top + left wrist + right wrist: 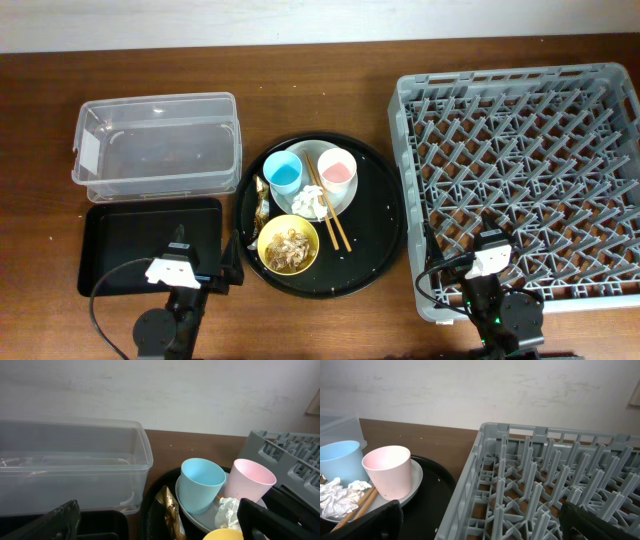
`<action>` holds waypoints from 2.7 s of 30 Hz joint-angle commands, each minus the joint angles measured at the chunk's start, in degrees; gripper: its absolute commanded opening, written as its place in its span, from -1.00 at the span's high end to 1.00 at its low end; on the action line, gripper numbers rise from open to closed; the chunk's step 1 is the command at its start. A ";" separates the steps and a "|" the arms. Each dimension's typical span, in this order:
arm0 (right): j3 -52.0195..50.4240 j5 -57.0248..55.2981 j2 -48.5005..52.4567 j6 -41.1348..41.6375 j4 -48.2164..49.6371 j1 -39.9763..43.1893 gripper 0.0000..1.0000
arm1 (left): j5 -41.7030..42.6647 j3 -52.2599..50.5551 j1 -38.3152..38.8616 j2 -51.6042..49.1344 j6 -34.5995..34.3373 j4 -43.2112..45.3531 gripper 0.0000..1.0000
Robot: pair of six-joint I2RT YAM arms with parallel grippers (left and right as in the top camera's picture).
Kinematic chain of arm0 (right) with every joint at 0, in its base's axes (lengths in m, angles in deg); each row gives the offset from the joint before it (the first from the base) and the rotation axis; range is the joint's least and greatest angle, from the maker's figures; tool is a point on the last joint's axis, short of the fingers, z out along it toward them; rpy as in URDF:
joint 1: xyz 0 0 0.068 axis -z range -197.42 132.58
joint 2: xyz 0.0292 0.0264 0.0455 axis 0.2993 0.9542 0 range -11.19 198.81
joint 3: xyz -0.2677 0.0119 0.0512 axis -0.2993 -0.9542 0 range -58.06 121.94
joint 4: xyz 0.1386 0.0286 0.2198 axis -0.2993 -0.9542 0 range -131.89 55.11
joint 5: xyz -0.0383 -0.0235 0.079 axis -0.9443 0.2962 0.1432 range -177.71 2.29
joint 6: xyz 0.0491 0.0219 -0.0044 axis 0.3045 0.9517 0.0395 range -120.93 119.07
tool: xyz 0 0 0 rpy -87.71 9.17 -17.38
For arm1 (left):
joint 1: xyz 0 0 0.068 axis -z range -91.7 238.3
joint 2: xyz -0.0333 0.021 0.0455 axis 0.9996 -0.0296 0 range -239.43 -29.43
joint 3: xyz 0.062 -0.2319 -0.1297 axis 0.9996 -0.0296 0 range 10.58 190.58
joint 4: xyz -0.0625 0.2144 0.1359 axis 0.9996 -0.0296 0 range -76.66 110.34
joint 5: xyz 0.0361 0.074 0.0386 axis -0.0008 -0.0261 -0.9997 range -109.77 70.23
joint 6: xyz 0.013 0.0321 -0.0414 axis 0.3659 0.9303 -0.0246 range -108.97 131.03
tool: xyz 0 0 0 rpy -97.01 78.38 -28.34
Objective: Sort waste into correct bins and load items into the dishwasher rack
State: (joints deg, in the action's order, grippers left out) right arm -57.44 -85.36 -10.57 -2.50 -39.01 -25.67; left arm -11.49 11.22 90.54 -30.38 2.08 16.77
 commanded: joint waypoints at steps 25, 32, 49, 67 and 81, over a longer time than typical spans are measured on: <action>-0.31 -0.48 -0.24 0.07 -0.35 -0.37 -0.97 | -0.61 -0.11 0.22 0.33 1.14 -0.39 -0.99; -0.31 -0.48 -0.24 0.07 -0.35 -0.37 -0.97 | -0.61 -0.11 0.24 0.33 1.11 -0.39 -0.99; -0.31 -0.48 -0.24 0.07 -0.35 -0.37 -0.96 | 4.17 16.65 0.24 0.28 0.94 -18.60 -0.99; -0.31 -0.48 -0.24 0.07 -0.35 -0.37 -0.97 | 15.82 57.00 0.37 -60.15 0.90 -52.06 -0.17; -0.31 -0.48 -0.24 0.07 -0.35 -0.37 -0.97 | -11.26 56.65 16.76 -78.42 -7.34 -40.85 0.00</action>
State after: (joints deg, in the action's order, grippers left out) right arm -57.44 -85.36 -10.46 -2.50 -39.03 -25.67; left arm -18.05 67.33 105.27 -103.99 -3.29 -26.42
